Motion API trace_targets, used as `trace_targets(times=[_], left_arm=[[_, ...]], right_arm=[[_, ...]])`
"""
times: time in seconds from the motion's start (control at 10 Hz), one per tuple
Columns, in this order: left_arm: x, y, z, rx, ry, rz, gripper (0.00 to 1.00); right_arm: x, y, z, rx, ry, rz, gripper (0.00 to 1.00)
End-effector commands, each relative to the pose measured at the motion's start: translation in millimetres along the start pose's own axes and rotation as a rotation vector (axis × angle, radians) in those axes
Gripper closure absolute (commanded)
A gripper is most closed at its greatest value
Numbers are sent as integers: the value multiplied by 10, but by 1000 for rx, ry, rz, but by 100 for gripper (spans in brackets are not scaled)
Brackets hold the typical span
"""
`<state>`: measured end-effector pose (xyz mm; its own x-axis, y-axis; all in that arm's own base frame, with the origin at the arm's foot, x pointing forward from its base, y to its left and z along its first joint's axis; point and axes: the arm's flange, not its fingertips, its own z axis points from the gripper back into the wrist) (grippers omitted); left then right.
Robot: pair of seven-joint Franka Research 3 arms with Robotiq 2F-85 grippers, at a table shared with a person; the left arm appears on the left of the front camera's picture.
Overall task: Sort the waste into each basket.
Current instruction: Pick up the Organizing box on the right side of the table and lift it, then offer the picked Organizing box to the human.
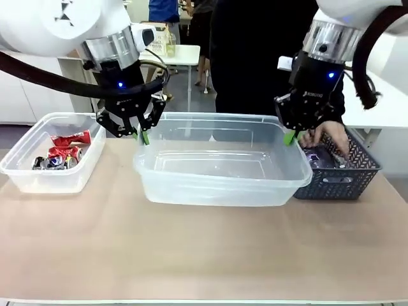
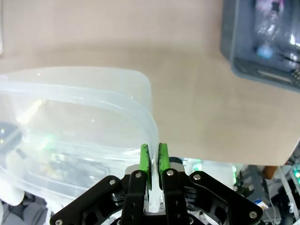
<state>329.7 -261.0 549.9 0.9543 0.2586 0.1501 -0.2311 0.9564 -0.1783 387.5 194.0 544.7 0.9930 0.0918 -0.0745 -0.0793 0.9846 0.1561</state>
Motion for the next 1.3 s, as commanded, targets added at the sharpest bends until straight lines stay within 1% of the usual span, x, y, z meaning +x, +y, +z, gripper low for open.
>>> trace_targets(times=[0.0,1.2], left_arm=[[-40,-28,59,-17,-11,46,100],[-40,-28,59,-17,-11,46,100]], right_arm=[[-72,16,47,-10,-12,20,100],[-72,16,47,-10,-12,20,100]])
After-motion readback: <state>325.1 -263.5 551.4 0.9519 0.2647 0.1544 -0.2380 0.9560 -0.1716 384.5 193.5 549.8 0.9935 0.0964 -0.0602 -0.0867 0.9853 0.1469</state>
